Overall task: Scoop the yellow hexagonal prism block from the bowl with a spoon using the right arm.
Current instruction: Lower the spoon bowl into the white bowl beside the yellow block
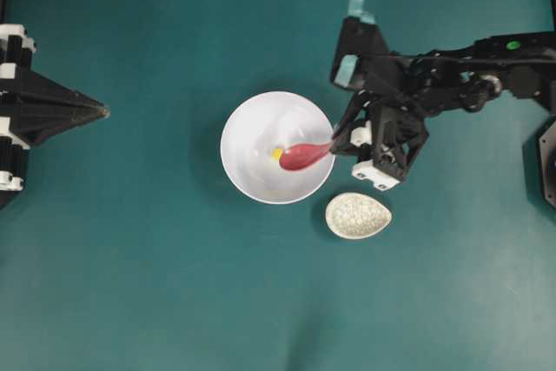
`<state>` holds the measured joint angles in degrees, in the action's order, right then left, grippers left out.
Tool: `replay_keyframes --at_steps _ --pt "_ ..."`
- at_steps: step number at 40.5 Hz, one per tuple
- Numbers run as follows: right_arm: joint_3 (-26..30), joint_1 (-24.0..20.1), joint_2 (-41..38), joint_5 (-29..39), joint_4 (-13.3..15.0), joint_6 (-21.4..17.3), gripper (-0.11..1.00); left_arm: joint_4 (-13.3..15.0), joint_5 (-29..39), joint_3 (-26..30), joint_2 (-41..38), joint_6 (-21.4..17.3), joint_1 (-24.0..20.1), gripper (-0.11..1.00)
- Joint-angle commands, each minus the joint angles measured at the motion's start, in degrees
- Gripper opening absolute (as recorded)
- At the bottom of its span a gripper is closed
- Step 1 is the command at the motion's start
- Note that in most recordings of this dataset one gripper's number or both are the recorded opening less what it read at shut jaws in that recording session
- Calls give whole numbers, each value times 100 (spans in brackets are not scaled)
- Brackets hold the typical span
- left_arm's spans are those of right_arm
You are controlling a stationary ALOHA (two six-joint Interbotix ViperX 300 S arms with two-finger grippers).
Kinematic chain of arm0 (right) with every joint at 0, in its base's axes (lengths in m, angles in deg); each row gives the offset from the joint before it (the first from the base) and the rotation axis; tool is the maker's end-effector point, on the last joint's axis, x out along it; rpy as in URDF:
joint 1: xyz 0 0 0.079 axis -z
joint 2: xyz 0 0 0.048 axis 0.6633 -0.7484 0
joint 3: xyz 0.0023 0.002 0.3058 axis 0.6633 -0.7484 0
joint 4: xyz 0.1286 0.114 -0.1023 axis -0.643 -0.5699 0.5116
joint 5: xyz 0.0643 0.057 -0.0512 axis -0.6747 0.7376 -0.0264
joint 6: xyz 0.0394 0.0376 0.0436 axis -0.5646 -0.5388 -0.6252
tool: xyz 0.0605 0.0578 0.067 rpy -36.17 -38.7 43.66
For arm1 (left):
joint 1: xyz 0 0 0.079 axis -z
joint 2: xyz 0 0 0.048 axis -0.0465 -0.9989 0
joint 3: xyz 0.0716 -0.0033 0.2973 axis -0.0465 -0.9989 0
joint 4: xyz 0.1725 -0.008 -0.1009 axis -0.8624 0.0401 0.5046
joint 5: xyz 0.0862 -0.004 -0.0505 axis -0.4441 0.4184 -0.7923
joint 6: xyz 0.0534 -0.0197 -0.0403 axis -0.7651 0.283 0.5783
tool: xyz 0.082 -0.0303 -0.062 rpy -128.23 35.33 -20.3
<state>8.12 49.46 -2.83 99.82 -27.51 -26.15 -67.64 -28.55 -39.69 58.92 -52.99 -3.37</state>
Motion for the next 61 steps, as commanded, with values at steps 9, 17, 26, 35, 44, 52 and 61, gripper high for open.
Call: replay_keyframes --at_steps 9,17,26,35,44,52,61 --pt "299 9 -70 290 448 -325 23 -18 9 141 -53 -9 -9 -1" --pt "281 9 -88 290 844 -712 23 -18 18 141 -44 -18 -9 -1" --pt "281 -9 -281 290 888 -773 23 -18 18 149 -35 -18 -9 -1" --pt "316 -44 -510 229 896 -765 23 -18 18 149 -9 -18 -9 -1" --pt "413 -97 -694 -53 896 -756 23 -18 18 149 0 -18 -18 -1" --pt "615 -185 -844 -149 896 -712 23 -18 18 149 0 -18 -9 -1" --pt "756 -193 -1020 -387 1002 -712 23 -18 18 158 18 -18 -9 -1"
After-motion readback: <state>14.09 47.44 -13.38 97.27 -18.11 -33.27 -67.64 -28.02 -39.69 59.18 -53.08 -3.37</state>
